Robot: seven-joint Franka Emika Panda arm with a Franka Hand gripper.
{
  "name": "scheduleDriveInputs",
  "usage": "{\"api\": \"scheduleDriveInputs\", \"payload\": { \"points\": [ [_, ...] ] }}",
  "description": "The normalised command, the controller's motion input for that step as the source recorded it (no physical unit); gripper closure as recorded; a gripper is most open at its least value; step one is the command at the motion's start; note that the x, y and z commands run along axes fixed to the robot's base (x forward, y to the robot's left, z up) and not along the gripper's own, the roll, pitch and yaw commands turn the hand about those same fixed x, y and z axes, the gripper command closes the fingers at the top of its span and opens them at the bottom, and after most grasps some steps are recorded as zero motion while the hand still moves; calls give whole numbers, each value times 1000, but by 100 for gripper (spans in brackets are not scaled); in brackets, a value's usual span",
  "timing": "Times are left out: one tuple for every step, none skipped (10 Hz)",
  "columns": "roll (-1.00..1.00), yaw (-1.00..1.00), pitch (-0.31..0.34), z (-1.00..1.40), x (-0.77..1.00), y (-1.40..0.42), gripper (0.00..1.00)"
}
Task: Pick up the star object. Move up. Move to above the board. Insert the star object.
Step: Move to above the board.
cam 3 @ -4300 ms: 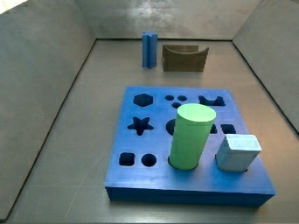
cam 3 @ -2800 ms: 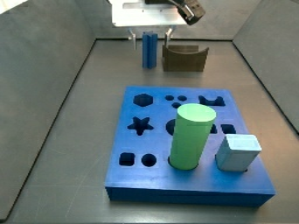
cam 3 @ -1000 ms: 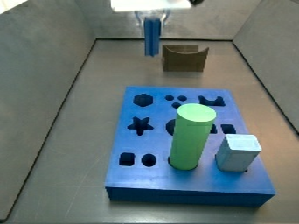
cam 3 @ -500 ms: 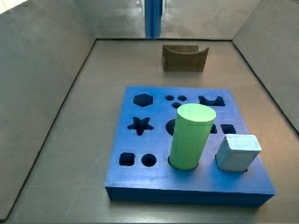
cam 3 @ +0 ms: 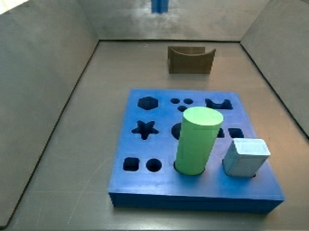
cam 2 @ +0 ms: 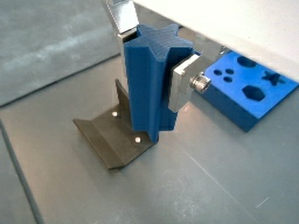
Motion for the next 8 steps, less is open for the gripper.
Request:
{"api": "scheduleDriveInputs", "payload": {
  "points": [
    [10, -31, 93, 1000, 38, 81, 100],
    [11, -30, 96, 873, 35, 64, 100],
    [12, -29, 96, 757, 29, 53, 100],
    [14, -30, 97, 529, 18, 38, 100],
    [15, -30, 92, 359, 17, 33, 100],
    [15, -29, 94, 192, 16, 29, 100],
    [104, -603, 302, 114, -41, -1000, 100],
    [108, -544, 283, 116, -40, -1000, 100]
  ]
}}
